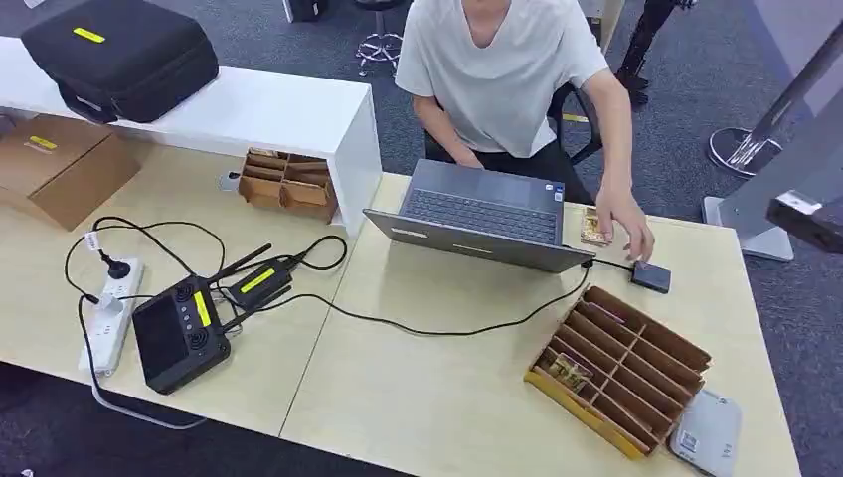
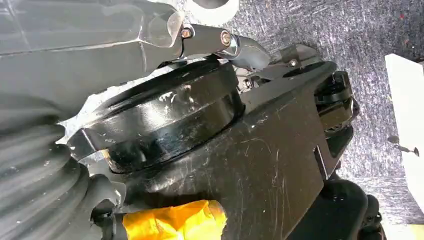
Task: Pass the card to the sensor for recognition and then transmit it.
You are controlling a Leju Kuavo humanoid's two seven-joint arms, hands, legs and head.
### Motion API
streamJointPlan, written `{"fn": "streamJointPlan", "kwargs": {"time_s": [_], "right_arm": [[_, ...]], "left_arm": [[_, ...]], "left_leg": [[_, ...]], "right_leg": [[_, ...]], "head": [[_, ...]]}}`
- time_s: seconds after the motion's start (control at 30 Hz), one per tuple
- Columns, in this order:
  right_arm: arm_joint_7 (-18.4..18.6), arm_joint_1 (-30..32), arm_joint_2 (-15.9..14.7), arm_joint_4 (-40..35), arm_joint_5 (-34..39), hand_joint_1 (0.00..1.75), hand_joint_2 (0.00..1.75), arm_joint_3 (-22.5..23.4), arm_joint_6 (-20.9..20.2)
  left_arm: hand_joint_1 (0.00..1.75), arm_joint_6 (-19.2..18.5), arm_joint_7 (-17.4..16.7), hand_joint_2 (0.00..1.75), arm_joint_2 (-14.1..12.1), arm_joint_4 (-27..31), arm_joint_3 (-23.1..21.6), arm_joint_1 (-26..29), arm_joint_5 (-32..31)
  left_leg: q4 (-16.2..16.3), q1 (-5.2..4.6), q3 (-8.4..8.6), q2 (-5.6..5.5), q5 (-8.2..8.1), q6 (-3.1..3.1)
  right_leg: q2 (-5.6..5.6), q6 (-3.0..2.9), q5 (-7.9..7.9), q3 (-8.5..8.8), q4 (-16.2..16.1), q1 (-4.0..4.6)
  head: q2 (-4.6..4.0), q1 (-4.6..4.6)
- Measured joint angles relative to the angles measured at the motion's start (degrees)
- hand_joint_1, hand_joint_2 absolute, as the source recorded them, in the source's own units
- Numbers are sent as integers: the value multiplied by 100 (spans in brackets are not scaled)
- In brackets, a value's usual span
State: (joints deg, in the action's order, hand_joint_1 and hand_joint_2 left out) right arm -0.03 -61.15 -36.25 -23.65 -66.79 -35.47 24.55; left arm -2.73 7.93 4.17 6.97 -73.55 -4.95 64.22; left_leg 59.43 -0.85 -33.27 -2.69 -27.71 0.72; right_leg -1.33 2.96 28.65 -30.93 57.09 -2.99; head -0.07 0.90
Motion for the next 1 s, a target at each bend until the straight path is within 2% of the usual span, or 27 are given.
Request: {"fn": "streamJointPlan", "kwargs": {"time_s": [0.1, 0.23, 0.3, 0.37, 0.47, 0.67, 0.8, 1.0], "right_arm": [[-183, 468, -888, 63, 337, 0, 175, 302, 184], [-35, 1562, -1871, 122, 818, 0, 175, 792, 391], [83, 2418, -2252, 194, 1159, 0, 175, 1168, 600], [99, 3055, -2436, 321, 1435, 0, 175, 1520, 812], [123, 4137, -2589, 542, 1773, 0, 175, 2070, 1086], [140, 5589, -2533, 1051, 2268, 0, 175, 2941, 1289], [103, 6162, -2269, 1329, 2558, 0, 175, 3280, 1311], [84, 6521, -1732, 1550, 2837, 0, 175, 3587, 1333]], "left_arm": [[0, -11, -4, 175, 4, 2, 0, 16, 63], [0, -31, -9, 175, 15, 0, 0, 24, 179], [0, -31, -11, 175, 20, 0, 4, 29, 240], [0, -31, -11, 175, 20, 0, 7, 39, 277], [0, -31, -11, 175, 24, 0, 22, 47, 343], [0, -28, 18, 175, 33, -2, 81, 60, 511], [0, -28, 2, 175, 46, -17, 164, 68, 621], [0, -24, -46, 175, 50, -20, 197, 68, 673]], "left_leg": [[-2, 1, -5, -37, -10, 15], [-4, 2, 3, -44, -33, 45], [-5, 2, 8, -48, -43, 54], [-12, 0, 12, -28, -50, 53], [-12, 0, 28, -25, -58, 51], [-17, -1, 36, -23, -58, 50], [-18, 0, 38, -10, -58, 50], [-19, -4, 49, 17, -59, 50]], "right_leg": [[-37, 18, 11, 29, -22, 1], [-44, 36, 23, 50, -39, 2], [-45, 47, 32, 57, -43, 2], [-25, 45, 35, 51, -42, -1], [-21, 41, 45, 63, -44, 0], [-19, 39, 46, 65, -42, -2], [-8, 38, 47, 65, -42, -2], [24, 38, 46, 64, -42, -8]], "head": [[0, -2], [0, 0], [0, -2], [0, 6], [0, 0], [0, 2], [0, 2], [0, 7]]}}
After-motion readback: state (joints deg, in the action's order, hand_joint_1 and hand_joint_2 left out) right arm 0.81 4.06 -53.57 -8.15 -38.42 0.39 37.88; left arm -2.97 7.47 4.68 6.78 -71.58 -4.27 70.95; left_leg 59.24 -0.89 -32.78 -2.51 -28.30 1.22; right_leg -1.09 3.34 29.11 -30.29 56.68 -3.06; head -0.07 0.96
